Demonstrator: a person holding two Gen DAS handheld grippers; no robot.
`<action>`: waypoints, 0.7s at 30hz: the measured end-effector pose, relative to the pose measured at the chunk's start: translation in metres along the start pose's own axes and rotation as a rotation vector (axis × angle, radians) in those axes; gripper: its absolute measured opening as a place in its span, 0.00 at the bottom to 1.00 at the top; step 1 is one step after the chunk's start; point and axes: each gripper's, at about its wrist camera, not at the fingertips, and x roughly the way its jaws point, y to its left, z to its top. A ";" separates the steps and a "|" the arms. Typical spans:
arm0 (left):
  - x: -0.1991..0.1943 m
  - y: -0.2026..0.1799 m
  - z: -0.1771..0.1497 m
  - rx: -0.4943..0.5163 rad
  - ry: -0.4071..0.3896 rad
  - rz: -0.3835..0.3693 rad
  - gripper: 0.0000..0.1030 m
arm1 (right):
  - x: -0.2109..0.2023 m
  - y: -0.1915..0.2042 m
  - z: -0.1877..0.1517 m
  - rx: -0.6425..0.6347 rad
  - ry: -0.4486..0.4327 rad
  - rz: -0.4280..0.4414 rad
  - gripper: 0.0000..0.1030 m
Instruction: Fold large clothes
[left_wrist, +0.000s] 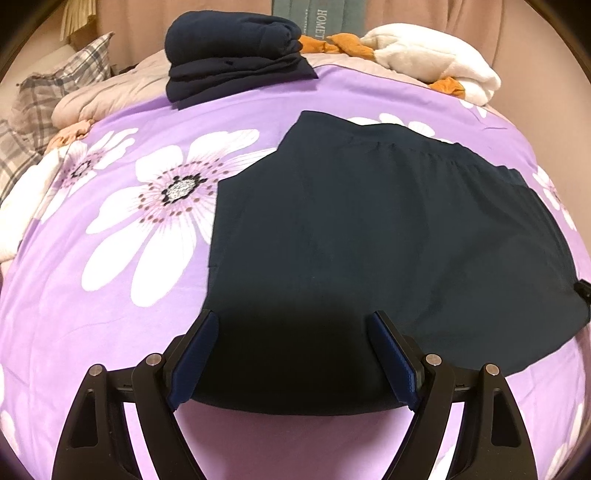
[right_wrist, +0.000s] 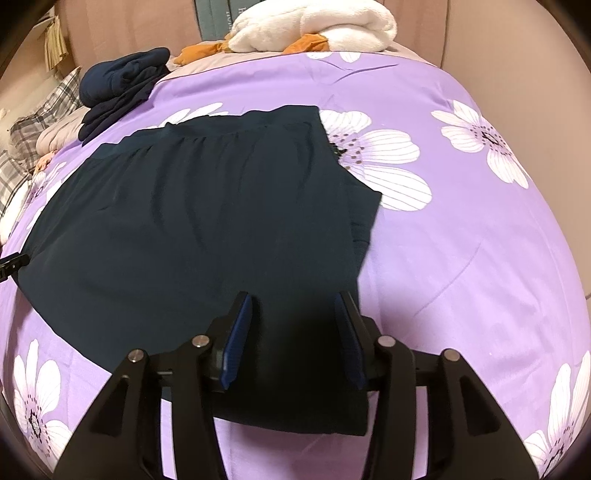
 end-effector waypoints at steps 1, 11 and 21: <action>0.000 0.001 -0.001 -0.002 0.001 0.007 0.81 | 0.000 -0.001 0.000 0.005 0.001 -0.001 0.48; 0.002 0.020 -0.004 -0.055 0.023 0.026 0.81 | -0.003 -0.016 -0.005 0.063 0.007 0.002 0.54; -0.042 0.006 0.013 -0.069 -0.120 -0.019 0.81 | -0.048 -0.008 0.018 0.088 -0.153 -0.002 0.56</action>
